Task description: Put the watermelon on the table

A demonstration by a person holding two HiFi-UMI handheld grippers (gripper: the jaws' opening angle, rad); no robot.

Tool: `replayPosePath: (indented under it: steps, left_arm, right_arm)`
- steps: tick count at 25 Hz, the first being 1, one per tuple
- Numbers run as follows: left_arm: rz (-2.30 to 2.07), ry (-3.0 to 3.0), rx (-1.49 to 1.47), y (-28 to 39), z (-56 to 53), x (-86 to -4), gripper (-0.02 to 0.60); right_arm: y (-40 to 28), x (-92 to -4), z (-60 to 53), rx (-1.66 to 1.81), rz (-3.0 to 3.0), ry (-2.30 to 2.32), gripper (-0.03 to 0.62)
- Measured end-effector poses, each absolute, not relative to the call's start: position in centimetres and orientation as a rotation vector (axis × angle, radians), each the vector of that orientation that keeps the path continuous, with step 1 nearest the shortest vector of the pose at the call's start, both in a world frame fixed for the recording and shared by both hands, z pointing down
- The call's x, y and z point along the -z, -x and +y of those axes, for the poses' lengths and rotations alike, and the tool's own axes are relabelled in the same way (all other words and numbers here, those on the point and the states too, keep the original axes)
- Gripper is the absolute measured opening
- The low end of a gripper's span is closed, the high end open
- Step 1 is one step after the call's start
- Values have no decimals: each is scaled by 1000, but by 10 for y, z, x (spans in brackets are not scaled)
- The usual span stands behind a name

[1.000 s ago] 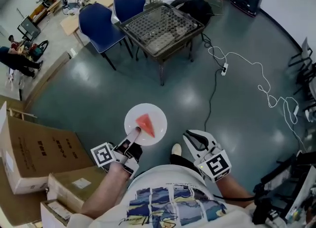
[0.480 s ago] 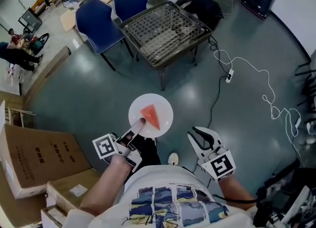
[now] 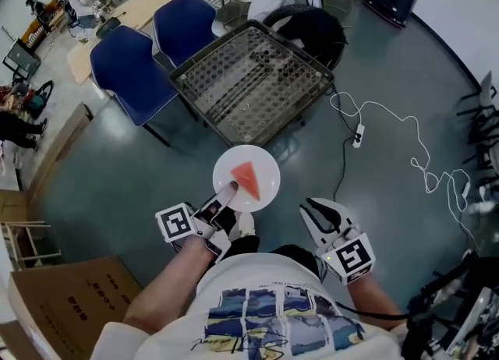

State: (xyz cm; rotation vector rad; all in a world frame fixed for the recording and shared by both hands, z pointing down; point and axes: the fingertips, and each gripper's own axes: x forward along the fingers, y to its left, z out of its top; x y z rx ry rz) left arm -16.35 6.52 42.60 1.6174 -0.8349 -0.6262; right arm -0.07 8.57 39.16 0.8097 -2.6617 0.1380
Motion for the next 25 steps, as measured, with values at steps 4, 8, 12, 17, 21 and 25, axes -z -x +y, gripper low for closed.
replayPosePath:
  steps: [4, 8, 12, 17, 21, 25]
  left_arm:
    - [-799, -1634, 555, 183, -15, -438, 28]
    - [-764, -1634, 552, 182, -93, -462, 28]
    - [-745, -1603, 545, 166, -169, -490, 28]
    - [-770, -1582, 536, 138, -275, -525, 28]
    - [-794, -1557, 504, 116, -356, -562, 28]
    - [-785, -1544, 464, 85, -434, -600, 28]
  right_arm:
    - [26, -387, 25, -149, -2640, -884, 58]
    - [29, -400, -30, -180, -2606, -915, 58]
    - [23, -414, -91, -213, -2598, -927, 58]
    - [2, -433, -185, -248, -2589, -917, 58]
    - [-19, -447, -255, -304, -2580, -910, 58]
    - [-50, -468, -316, -374, -2554, -930, 58]
